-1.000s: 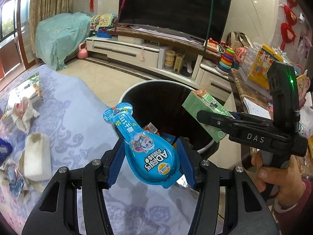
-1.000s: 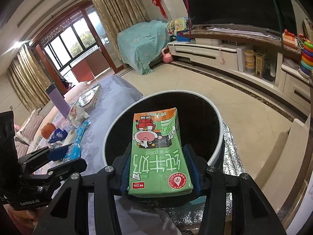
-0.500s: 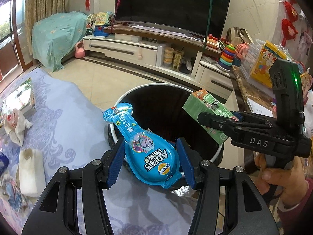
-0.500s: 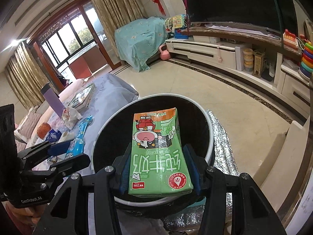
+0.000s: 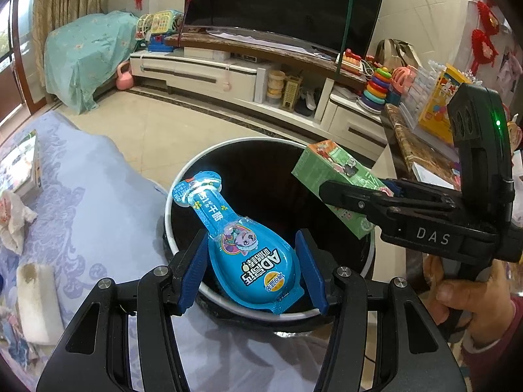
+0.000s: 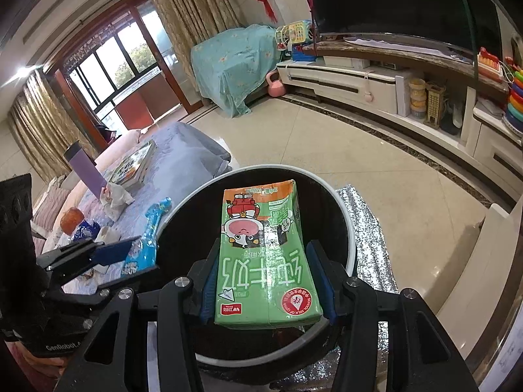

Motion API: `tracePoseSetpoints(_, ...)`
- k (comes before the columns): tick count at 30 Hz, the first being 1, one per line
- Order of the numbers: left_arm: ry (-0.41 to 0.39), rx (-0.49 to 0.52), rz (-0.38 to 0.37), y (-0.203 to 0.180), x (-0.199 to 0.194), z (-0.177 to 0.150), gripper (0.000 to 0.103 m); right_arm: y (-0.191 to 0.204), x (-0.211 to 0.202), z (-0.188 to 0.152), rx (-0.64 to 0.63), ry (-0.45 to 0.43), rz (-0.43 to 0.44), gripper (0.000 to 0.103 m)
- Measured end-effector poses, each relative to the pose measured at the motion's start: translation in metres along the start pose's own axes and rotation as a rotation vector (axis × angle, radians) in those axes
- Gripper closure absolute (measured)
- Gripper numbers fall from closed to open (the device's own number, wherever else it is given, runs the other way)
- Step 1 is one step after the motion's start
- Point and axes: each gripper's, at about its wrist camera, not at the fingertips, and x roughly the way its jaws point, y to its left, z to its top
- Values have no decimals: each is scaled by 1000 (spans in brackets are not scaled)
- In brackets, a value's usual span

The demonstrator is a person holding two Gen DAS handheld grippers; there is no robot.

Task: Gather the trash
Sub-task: 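Open both tools over the bin to drop the blue pack and green box, then move both open tools back over the table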

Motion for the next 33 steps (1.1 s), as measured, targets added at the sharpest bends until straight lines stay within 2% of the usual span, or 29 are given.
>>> tracePoseSetpoints(3, 14, -8, -6, 2, 3, 1, 47, -1, 2, 3, 0, 5, 1, 50)
tracePoseSetpoints(7, 14, -17, -6, 6, 3, -1, 30, -3, 1, 5, 24, 2, 11, 45)
tracePoseSetpoints(13, -2, -51, 2, 13, -8, -11, 29, 0, -7, 0, 39, -19, 15, 36)
tracePoseSetpoints(15, -10, -64, 13, 17, -15, -20, 29, 3, -11, -3, 44, -28, 19, 27)
tracePoseSetpoints(18, -18, -83, 34, 25, -27, -36, 29, 10, -17, -11, 59, -41, 38, 19)
tracePoseSetpoints(33, -86, -254, 139, 85, -97, -110, 29, 79, -24, -44, 18, -58, 119, 18)
